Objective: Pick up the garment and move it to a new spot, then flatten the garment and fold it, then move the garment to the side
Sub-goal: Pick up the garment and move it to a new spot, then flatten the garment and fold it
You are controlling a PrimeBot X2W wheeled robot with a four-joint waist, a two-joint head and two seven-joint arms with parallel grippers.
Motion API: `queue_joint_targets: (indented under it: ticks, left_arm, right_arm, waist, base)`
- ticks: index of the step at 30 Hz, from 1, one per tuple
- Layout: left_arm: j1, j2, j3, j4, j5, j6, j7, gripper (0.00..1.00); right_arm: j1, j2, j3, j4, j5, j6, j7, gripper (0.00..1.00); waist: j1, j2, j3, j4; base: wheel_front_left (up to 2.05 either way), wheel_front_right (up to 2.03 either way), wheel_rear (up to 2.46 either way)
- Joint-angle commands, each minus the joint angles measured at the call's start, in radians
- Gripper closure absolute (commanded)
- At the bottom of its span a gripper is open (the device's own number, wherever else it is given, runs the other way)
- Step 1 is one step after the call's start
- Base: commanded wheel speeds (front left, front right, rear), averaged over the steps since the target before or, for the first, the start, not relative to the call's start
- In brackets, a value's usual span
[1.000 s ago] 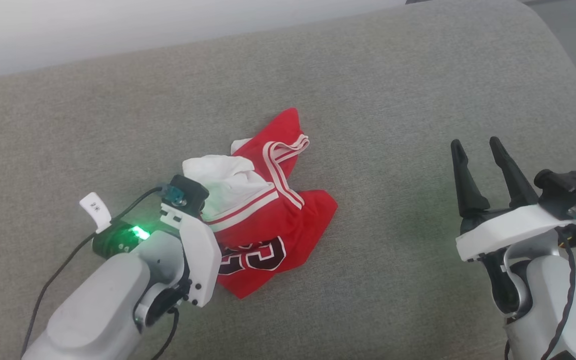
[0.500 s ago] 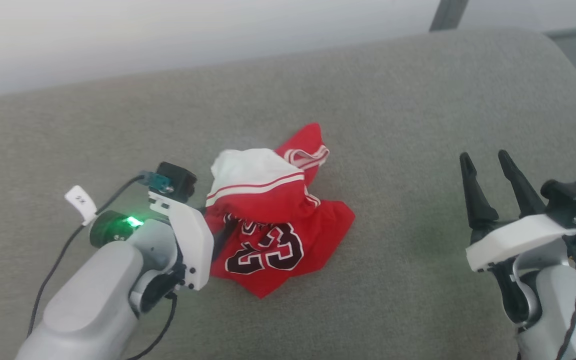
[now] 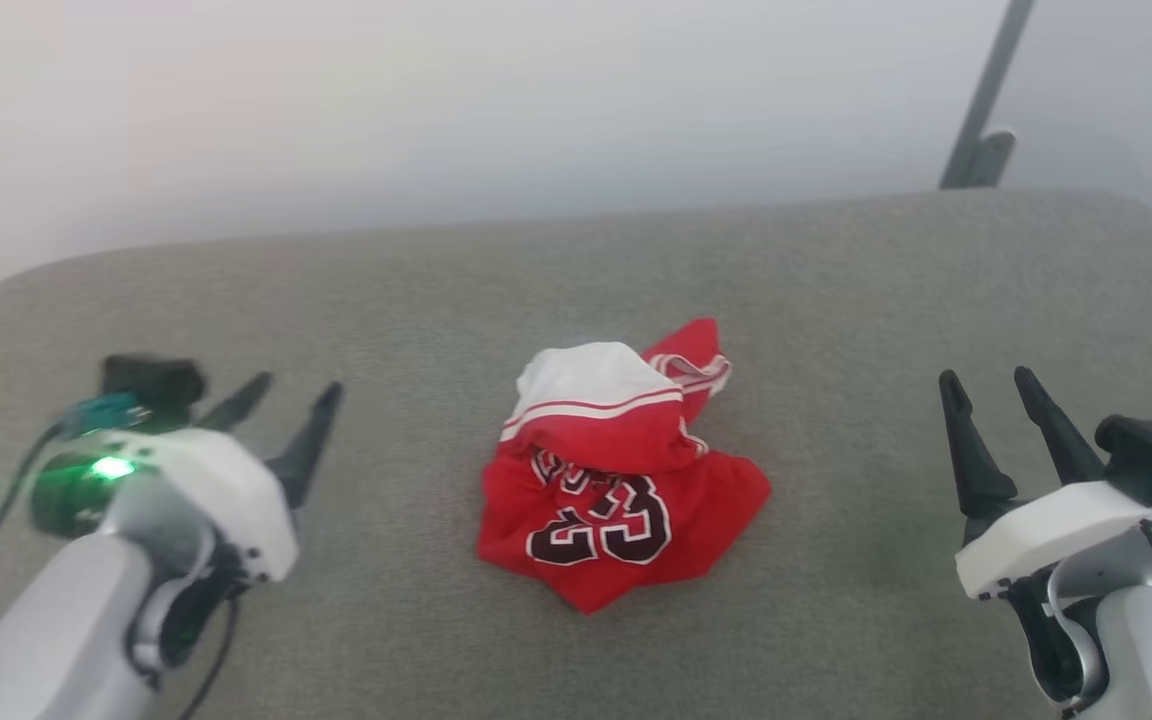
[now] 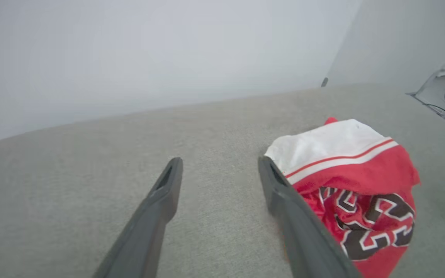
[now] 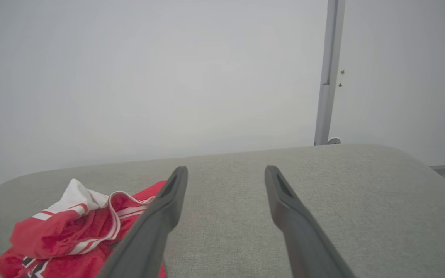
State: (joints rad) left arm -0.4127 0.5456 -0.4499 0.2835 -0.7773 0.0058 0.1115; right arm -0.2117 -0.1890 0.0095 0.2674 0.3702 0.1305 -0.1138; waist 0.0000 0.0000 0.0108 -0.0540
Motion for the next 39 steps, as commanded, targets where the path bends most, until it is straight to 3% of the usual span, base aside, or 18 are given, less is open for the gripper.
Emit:
queue_joint_targets:
  ticks: [1, 9, 15, 20, 31, 39]
  left_arm:
    - [0.029, 0.016, 0.023, -0.008, -0.002, 0.009, -0.040, 0.00]
    - [0.174, 0.076, 0.139, -0.026, -0.019, 0.035, -0.247, 0.00]
    - [0.271, 0.098, 0.211, -0.022, -0.038, 0.041, -0.339, 0.00]
    - [0.329, 0.094, 0.256, -0.024, -0.045, 0.046, -0.364, 0.00]
    - [0.432, 0.068, 0.363, -0.050, -0.052, 0.013, -0.378, 0.00]
    - [0.453, 0.055, 0.392, -0.072, -0.042, 0.007, -0.377, 0.00]
  right_arm:
    - [0.011, -0.002, -0.003, -0.004, 0.007, 0.000, 0.003, 0.00]
    - [0.047, -0.004, -0.024, -0.010, 0.007, 0.000, 0.006, 0.00]
    - [0.065, -0.006, -0.038, -0.012, 0.009, 0.000, 0.003, 0.00]
    - [0.077, 0.001, -0.054, -0.011, 0.012, 0.000, -0.006, 0.00]
    - [0.096, 0.009, -0.069, -0.022, 0.003, 0.000, 0.002, 0.00]
    - [0.101, 0.013, -0.073, -0.032, -0.004, 0.000, 0.009, 0.00]
  waist:
    - [0.0000, 0.0000, -0.018, 0.024]
    - [0.0000, 0.0000, -0.036, 0.060]
    - [0.0000, 0.0000, -0.042, 0.077]
    - [0.0000, 0.0000, -0.046, 0.086]
    - [0.0000, 0.0000, -0.045, 0.095]
    - [0.0000, 0.0000, -0.046, 0.098]
  base:
    - [0.00, 0.00, 0.00]
    - [0.00, 0.00, 0.00]
    - [0.00, 0.00, 0.00]
    - [0.00, 0.00, 0.00]
    - [0.00, 0.00, 0.00]
    - [0.00, 0.00, 0.00]
